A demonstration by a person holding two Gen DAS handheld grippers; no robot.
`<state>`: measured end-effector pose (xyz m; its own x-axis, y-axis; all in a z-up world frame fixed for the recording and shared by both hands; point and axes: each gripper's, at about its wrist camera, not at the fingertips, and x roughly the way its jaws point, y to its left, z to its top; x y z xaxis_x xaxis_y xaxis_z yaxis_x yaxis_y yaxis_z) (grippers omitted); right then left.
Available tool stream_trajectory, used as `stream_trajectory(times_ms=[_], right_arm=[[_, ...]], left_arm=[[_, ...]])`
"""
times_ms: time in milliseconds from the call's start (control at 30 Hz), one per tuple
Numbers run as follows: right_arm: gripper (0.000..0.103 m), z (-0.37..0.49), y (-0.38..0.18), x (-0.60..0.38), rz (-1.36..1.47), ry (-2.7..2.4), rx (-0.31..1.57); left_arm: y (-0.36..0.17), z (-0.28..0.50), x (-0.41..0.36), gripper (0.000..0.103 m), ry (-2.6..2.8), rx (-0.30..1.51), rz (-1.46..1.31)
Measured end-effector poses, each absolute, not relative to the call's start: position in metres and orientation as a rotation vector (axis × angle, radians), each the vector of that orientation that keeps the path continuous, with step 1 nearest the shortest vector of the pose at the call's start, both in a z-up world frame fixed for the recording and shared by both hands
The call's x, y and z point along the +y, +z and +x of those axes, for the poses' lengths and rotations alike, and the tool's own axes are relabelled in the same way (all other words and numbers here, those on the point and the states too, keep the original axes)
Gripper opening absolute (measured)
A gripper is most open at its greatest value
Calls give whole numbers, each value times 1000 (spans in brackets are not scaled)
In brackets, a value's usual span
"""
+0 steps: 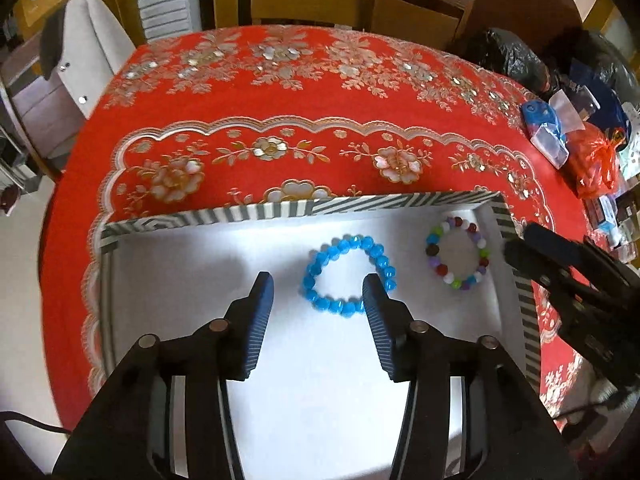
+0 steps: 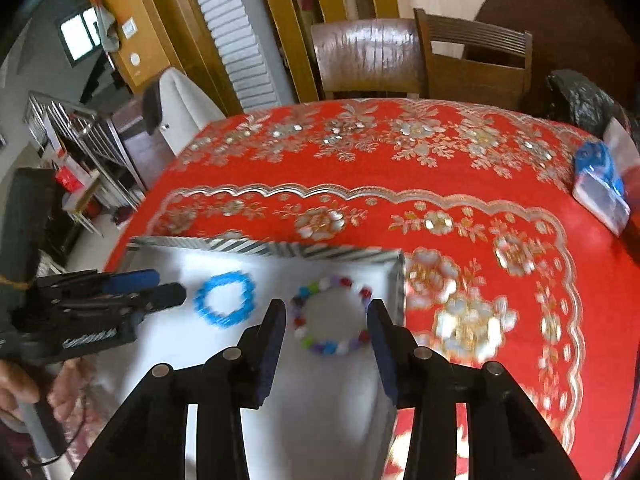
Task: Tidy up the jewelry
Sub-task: 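Carry both bracelets into the white tray and open both tools, then grasp the white fluffy scrunchie with the left tool while the right tool grasps the red bow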
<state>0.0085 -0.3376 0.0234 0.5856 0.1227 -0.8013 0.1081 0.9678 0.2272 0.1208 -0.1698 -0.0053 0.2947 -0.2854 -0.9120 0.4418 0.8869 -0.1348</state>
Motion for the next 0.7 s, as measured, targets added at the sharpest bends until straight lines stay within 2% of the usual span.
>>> stream_trajectory(times_ms=[367, 700], right_arm=[[41, -77, 38, -293, 288, 20, 969], [44, -143, 40, -250, 271, 17, 965]], left_arm=[[38, 53, -132, 46, -432, 1046, 193], [53, -11, -78, 46, -375, 999, 207]])
